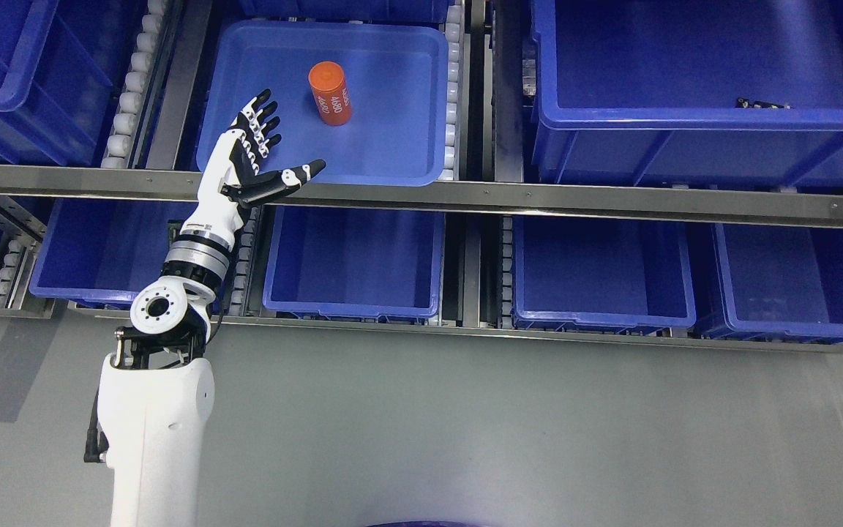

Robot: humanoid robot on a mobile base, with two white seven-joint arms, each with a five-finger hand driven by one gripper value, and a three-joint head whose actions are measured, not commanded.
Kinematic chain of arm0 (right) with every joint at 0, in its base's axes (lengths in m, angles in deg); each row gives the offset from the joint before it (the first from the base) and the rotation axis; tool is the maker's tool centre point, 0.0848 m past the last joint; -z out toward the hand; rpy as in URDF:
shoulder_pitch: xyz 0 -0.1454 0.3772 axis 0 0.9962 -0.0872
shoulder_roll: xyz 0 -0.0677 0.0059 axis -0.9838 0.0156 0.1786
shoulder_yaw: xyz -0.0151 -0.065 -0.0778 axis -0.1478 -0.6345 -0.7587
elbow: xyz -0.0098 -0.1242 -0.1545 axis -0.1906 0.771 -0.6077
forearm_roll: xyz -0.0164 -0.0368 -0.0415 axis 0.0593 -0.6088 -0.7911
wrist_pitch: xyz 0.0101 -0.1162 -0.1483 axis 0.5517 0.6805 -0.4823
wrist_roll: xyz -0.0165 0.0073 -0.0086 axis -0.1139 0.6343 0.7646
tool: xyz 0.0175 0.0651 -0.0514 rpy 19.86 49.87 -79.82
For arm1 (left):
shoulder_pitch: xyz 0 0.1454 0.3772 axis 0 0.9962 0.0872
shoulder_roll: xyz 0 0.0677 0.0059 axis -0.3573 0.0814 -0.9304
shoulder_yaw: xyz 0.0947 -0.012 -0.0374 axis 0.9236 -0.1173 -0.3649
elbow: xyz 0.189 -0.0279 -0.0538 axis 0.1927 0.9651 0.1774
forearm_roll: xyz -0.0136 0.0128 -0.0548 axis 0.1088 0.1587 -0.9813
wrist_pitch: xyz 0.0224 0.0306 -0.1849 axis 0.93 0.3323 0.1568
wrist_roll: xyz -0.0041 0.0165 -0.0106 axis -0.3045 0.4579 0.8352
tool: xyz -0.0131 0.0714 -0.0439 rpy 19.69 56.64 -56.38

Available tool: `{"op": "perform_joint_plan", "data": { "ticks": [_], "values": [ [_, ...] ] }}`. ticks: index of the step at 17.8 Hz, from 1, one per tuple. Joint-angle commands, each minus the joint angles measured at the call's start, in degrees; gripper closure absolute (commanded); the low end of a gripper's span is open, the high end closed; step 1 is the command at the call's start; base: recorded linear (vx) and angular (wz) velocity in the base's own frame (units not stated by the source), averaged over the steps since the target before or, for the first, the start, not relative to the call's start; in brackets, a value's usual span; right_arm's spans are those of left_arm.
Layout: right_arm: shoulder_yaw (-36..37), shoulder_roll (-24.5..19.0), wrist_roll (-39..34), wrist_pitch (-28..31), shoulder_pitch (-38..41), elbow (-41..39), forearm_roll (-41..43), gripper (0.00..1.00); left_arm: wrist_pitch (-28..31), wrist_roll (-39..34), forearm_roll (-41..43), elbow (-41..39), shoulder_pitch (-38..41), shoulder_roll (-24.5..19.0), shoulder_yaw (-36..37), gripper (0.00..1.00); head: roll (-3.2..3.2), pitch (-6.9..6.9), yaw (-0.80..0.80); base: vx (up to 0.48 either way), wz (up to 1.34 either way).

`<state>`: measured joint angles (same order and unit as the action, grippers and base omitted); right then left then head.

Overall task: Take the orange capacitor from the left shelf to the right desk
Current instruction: 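Reach the left hand toward the orange capacitor in the blue bin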

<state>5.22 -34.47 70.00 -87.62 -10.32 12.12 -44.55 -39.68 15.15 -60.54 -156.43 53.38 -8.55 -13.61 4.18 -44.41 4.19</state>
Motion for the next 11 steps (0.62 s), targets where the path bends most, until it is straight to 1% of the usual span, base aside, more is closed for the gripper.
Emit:
{"op": "perform_joint_plan", "data": {
  "ticks": [1, 4, 6, 8, 11],
  "values": [
    [0.7, 1.0, 0.0, 0.0, 1.1, -1.0, -0.3, 0.0, 0.0, 0.0, 0.0, 0.7, 0.1, -1.0, 0.0, 0.0, 0.0, 0.0, 0.0, 0.0, 0.0],
    [0.7, 1.0, 0.0, 0.0, 1.1, -1.0, -0.3, 0.0, -0.3, 0.0, 0.0, 0.9, -0.7, -1.0, -0.2, 0.0, 0.0, 0.0, 0.0, 0.0, 0.0],
    [0.7, 1.0, 0.0, 0.0, 1.1, -1.0, -0.3, 0.0, -0.4, 0.1, 0.1, 3.2, -2.9, -1.0, -0.3, 0.0, 0.0, 0.0, 0.0, 0.0, 0.0],
    [0.7, 1.0, 0.0, 0.0, 1.1, -1.0, -0.3, 0.0, -0.9, 0.2, 0.1, 8.0, -7.0, -1.8, -0.3, 0.0, 0.0, 0.0, 0.0, 0.0, 0.0],
    [0.7, 1.0, 0.0, 0.0, 1.1, -1.0, -0.3, 0.0, -5.2, 0.2, 1.2, 17.9, -12.3, -2.1, -0.2, 0.0, 0.0, 0.0, 0.0, 0.0, 0.0]
  ]
}}
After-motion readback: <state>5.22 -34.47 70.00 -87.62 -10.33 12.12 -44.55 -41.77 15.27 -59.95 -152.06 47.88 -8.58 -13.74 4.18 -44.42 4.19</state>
